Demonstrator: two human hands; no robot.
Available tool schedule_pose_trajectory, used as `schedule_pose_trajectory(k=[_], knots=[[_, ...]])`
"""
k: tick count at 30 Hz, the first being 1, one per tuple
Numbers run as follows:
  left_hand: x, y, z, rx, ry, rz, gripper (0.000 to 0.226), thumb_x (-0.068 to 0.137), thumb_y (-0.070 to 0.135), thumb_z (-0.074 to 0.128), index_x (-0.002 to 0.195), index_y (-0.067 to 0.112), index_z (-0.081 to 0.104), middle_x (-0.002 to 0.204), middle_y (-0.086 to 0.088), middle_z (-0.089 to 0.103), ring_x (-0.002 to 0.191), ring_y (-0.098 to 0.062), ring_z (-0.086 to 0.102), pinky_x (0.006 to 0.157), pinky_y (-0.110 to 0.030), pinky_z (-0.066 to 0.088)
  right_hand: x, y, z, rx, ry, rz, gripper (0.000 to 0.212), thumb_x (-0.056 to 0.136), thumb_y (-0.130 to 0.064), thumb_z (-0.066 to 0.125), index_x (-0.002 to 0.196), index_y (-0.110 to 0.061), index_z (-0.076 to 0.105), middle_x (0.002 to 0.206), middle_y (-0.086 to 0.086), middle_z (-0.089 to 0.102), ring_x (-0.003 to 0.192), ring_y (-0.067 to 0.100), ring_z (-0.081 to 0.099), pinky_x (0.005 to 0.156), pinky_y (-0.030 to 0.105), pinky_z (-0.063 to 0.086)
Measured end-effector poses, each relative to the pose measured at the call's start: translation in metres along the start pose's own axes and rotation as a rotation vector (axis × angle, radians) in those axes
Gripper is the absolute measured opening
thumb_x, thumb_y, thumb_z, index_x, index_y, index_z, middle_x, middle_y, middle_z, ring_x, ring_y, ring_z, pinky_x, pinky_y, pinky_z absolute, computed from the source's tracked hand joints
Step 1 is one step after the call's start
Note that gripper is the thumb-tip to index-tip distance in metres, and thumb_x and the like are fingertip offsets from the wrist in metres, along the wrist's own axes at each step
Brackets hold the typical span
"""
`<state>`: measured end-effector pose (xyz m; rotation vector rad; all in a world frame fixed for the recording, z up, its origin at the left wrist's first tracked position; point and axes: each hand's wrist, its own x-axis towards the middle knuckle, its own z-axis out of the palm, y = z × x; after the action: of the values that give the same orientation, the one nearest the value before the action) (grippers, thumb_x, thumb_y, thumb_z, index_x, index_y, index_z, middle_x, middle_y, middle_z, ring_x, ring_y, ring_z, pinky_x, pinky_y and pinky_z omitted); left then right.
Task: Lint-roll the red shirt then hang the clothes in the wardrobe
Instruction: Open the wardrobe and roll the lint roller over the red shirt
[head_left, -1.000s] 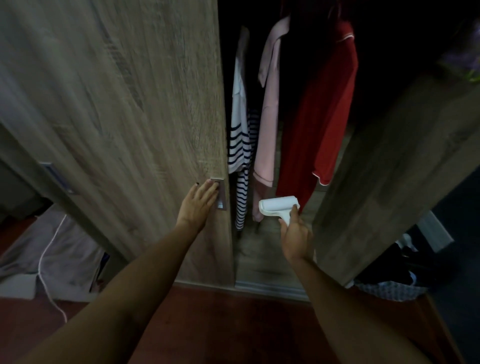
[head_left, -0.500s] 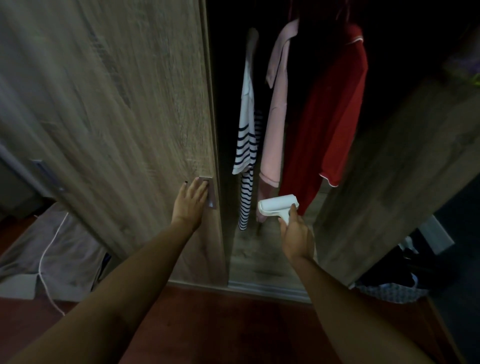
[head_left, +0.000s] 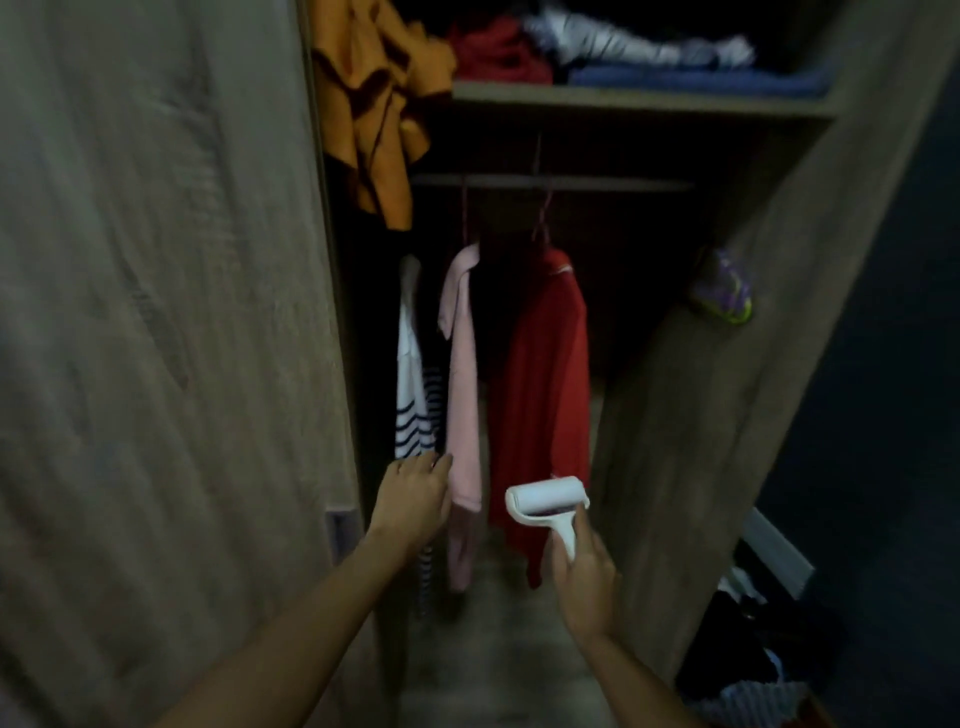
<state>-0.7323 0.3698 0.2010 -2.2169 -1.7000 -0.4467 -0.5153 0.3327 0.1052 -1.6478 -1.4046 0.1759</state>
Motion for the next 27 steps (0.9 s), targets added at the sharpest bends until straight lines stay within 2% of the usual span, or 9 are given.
schedule_pose_trajectory(k=[4, 7, 11, 15, 18, 21, 23, 25, 27], knots=[[0.032, 0.026, -0.023, -0.096, 0.095, 0.048, 0.047, 0.077, 0.026, 0.043, 0.116, 0.009, 0.063, 0.1, -0.009, 0.068, 0.082, -0.029, 0.066, 0.069, -0.037, 0.055, 0.019, -0.002, -0.038, 0.016, 0.126, -0.063, 0.058, 0.08, -0.007, 0.074, 0.134, -0.005, 0.053, 0.103, 0.014, 0.07, 0.086, 0.033, 0.069, 0.066, 0.038, 0.054], [0.055, 0.045, -0.038, -0.207, 0.153, 0.05, 0.048, 0.078, 0.024, 0.048, 0.122, 0.007, 0.06, 0.109, -0.012, 0.067, 0.09, -0.03, 0.066, 0.074, -0.039, 0.054, 0.031, -0.012, -0.068, 0.055, 0.202, -0.083, 0.057, 0.084, -0.012, 0.07, 0.138, -0.01, 0.05, 0.1, 0.008, 0.069, 0.084, 0.024, 0.067, 0.065, 0.029, 0.048], [0.088, 0.071, -0.056, -0.32, 0.242, 0.048, 0.046, 0.088, 0.027, 0.05, 0.131, 0.009, 0.054, 0.125, -0.011, 0.06, 0.106, -0.029, 0.061, 0.087, -0.039, 0.05, 0.052, -0.022, -0.104, 0.154, 0.256, -0.081, 0.057, 0.091, -0.023, 0.059, 0.145, -0.027, 0.04, 0.106, -0.006, 0.064, 0.088, 0.007, 0.059, 0.068, 0.022, 0.044], [0.12, 0.1, -0.069, -0.405, 0.294, -0.011, 0.049, 0.095, 0.036, 0.045, 0.138, 0.013, 0.044, 0.137, -0.006, 0.05, 0.117, -0.025, 0.054, 0.097, -0.038, 0.044, 0.086, -0.02, -0.123, 0.241, 0.287, -0.09, 0.055, 0.094, -0.031, 0.051, 0.146, -0.037, 0.034, 0.114, -0.012, 0.063, 0.1, 0.006, 0.06, 0.08, 0.03, 0.052], [0.141, 0.122, -0.066, -0.414, 0.299, -0.085, 0.057, 0.096, 0.046, 0.039, 0.142, 0.012, 0.038, 0.142, -0.006, 0.045, 0.122, -0.023, 0.049, 0.101, -0.037, 0.04, 0.117, -0.014, -0.123, 0.289, 0.297, -0.079, 0.055, 0.094, -0.029, 0.052, 0.146, -0.035, 0.035, 0.127, -0.008, 0.061, 0.113, 0.011, 0.058, 0.091, 0.038, 0.052], [0.16, 0.141, -0.053, -0.429, 0.258, -0.177, 0.074, 0.091, 0.058, 0.04, 0.146, 0.01, 0.027, 0.144, -0.009, 0.04, 0.124, -0.025, 0.047, 0.101, -0.039, 0.039, 0.147, -0.009, -0.115, 0.339, 0.269, -0.093, 0.055, 0.094, -0.03, 0.054, 0.146, -0.03, 0.035, 0.139, -0.005, 0.054, 0.126, 0.012, 0.052, 0.101, 0.038, 0.048], [0.17, 0.149, -0.044, -0.426, 0.237, -0.229, 0.083, 0.088, 0.062, 0.043, 0.148, 0.01, 0.02, 0.143, -0.009, 0.039, 0.121, -0.027, 0.048, 0.099, -0.04, 0.04, 0.164, -0.007, -0.108, 0.364, 0.255, -0.116, 0.056, 0.094, -0.037, 0.054, 0.146, -0.025, 0.037, 0.141, -0.002, 0.052, 0.128, 0.013, 0.05, 0.102, 0.04, 0.047], [0.181, 0.156, -0.034, -0.405, 0.225, -0.276, 0.083, 0.087, 0.056, 0.051, 0.149, 0.011, 0.018, 0.142, -0.009, 0.04, 0.12, -0.028, 0.05, 0.097, -0.041, 0.042, 0.184, -0.002, -0.103, 0.393, 0.238, -0.136, 0.062, 0.089, -0.048, 0.05, 0.145, -0.024, 0.039, 0.142, -0.003, 0.052, 0.13, 0.011, 0.049, 0.104, 0.039, 0.046], [0.188, 0.154, -0.028, -0.386, 0.238, -0.31, 0.073, 0.088, 0.04, 0.056, 0.147, 0.011, 0.024, 0.138, -0.01, 0.044, 0.117, -0.029, 0.052, 0.093, -0.042, 0.044, 0.202, 0.002, -0.097, 0.404, 0.226, -0.134, 0.061, 0.088, -0.046, 0.05, 0.144, -0.023, 0.041, 0.142, -0.004, 0.052, 0.13, 0.01, 0.048, 0.105, 0.034, 0.044]])
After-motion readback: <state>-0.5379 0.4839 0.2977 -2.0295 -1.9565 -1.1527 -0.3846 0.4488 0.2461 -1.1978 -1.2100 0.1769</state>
